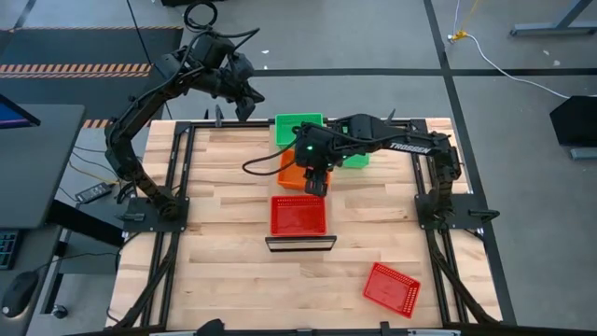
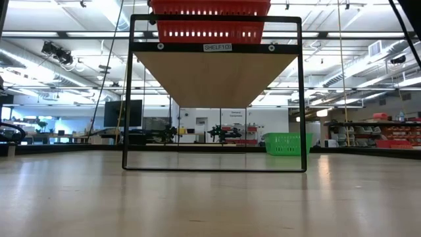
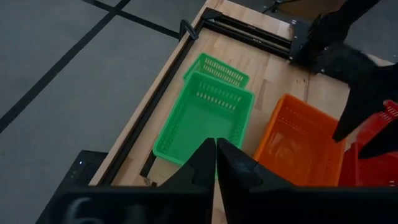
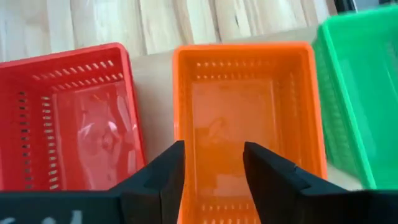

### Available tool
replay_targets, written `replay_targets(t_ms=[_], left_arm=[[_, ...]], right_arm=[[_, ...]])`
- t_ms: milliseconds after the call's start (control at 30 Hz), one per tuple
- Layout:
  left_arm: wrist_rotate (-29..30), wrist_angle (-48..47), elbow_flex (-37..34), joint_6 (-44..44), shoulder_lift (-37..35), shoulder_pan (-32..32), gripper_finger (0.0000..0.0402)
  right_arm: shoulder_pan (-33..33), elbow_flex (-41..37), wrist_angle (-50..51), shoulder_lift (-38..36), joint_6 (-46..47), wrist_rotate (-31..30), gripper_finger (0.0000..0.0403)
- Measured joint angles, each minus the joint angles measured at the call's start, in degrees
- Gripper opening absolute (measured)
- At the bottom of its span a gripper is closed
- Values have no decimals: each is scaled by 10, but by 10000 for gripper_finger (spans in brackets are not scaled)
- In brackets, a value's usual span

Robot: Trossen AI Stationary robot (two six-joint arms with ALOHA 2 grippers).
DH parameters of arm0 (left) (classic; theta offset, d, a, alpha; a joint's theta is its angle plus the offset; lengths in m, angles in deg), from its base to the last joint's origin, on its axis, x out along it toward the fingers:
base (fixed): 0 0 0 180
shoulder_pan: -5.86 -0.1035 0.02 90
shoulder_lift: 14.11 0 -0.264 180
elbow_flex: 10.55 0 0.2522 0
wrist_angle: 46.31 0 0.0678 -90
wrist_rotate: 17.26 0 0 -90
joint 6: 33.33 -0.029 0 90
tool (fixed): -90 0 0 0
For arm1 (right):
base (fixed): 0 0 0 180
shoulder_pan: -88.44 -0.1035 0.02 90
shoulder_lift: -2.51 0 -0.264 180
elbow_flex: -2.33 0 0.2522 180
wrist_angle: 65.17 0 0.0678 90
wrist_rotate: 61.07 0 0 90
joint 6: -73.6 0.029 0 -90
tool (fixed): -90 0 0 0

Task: Stack baskets on shelf by color
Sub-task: Stack the orange bin on top of the orange bin on the shelf

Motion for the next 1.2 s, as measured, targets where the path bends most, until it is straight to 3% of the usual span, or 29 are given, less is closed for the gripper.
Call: replay_targets(t_ms=[300,833,1200], left_arm=[[0,-35,0,-2,0,1,12],[0,-50,0,-1,0,7,20],[0,-52,0,-15,0,10,14]], right_arm=[[0,0,153,-42,77,-42,165],[38,-190,129,-61,43,-41,165],[61,-205,25,-61,9,-45,165]])
